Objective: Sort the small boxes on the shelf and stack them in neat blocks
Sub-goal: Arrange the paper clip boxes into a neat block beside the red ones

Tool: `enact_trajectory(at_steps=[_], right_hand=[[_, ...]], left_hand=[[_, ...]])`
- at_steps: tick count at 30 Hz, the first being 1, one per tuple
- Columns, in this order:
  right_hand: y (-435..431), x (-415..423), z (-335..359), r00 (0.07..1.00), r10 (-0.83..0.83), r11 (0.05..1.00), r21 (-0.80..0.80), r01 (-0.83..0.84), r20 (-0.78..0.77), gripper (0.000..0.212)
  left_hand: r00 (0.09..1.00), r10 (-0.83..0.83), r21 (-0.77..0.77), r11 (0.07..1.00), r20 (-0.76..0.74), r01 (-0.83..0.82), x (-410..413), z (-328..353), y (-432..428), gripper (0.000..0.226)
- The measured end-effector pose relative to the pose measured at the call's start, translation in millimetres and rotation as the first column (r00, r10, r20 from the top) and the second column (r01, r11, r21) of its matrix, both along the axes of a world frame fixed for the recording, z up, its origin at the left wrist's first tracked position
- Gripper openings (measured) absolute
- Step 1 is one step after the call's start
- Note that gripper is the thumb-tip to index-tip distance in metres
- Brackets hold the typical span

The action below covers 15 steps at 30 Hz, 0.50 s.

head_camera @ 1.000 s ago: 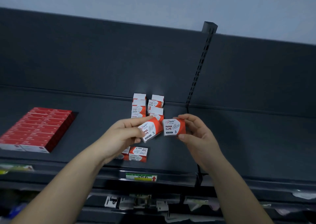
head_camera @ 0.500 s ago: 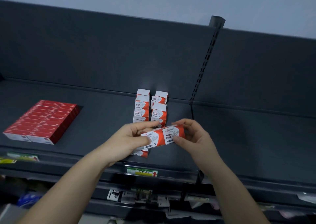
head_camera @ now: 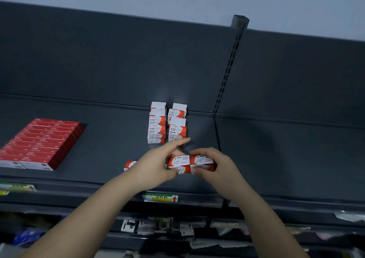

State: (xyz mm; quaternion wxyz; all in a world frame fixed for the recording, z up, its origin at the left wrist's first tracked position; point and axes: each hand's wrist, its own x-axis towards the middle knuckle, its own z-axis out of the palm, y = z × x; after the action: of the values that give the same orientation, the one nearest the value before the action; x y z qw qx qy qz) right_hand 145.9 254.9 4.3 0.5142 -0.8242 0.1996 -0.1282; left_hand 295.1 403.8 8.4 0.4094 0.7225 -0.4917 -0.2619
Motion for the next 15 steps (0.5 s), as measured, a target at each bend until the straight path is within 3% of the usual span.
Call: enact_trajectory(at_steps=[8, 15], right_hand=[[-0.1, -2.5, -32.9, 0.995, -0.031, 0.995, -0.101, 0.021, -0.100, 0.035], [-0.1, 1.0, -44.7, 0.990, -0.042, 0.982, -0.189, 0.017, -0.132, 0.034]], left_hand=[[0.934, -0.122, 0.223, 0.974, 0.336, 0.047, 3.4, -33.7, -10.2, 0.082], [0.912, -0.103, 0.219, 0.975, 0.397, 0.015, 3.2, -29.8, -7.2, 0.066]])
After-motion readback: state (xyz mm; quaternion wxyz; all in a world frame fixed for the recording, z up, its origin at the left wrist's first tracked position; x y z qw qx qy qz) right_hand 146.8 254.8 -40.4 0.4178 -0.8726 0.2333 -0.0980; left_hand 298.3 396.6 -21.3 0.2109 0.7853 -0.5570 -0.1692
